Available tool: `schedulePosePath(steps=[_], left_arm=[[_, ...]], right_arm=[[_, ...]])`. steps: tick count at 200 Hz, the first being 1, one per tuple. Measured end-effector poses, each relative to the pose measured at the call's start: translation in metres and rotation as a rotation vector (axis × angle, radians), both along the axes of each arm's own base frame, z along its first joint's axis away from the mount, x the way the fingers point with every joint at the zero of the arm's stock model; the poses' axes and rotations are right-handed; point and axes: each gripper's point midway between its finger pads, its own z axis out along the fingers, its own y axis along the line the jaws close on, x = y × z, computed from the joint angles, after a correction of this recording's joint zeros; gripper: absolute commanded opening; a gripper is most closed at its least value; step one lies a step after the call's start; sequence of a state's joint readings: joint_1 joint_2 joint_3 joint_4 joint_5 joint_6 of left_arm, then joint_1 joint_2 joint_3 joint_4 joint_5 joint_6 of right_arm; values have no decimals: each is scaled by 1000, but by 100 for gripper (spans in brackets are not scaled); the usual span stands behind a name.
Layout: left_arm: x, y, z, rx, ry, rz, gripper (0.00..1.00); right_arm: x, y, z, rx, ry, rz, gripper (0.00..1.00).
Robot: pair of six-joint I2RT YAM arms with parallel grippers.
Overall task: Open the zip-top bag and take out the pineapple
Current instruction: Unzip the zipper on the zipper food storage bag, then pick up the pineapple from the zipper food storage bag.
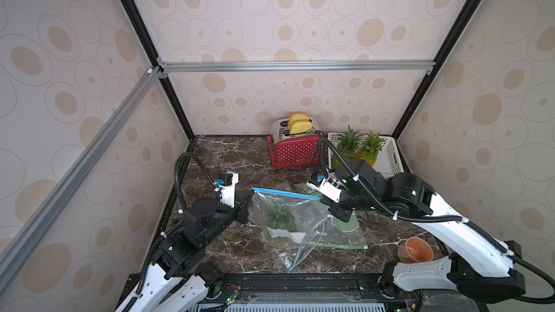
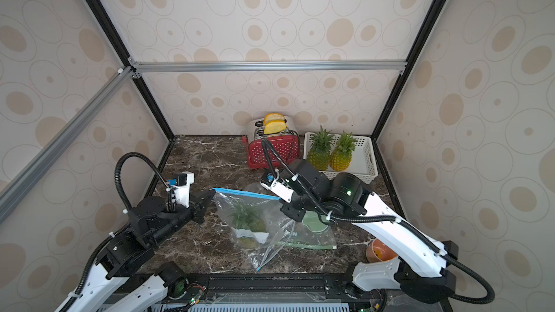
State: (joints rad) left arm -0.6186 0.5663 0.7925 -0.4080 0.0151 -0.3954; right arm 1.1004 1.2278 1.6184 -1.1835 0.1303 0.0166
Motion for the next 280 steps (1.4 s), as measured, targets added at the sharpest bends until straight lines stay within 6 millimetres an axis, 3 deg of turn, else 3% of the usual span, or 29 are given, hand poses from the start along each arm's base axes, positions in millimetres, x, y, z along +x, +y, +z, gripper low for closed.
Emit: schedulePosePath(steps=[53, 96, 119, 133, 152, 168, 195, 228, 280], left_arm=[[1, -13, 3, -21, -4, -53, 0], [5, -24, 8, -65, -8, -89, 0], [6, -34, 10, -100, -19, -136, 0], [4, -40, 12, -118, -29, -165, 0], [2, -45, 14, -137, -37, -198, 0], [0, -47, 14, -149, -41, -216, 0], [-3, -49, 15, -162, -42, -233, 0], [-7, -48, 15, -172, -48, -244, 0], [-17, -43, 14, -192, -77, -251, 0]], right_arm=[[-7, -17, -4, 4, 19, -35, 4], [-8, -26, -7, -34, 26, -42, 29], [-3, -22, 8, -3, 5, -50, 41], [0, -16, 21, 26, -12, -47, 37], [4, -2, 37, 68, -18, -40, 17], [7, 14, 43, 111, 10, -44, 10], [11, 50, 37, 135, 93, -24, 10], [11, 90, 11, 140, 249, -39, 10], [6, 108, -3, 192, 403, -118, 10]])
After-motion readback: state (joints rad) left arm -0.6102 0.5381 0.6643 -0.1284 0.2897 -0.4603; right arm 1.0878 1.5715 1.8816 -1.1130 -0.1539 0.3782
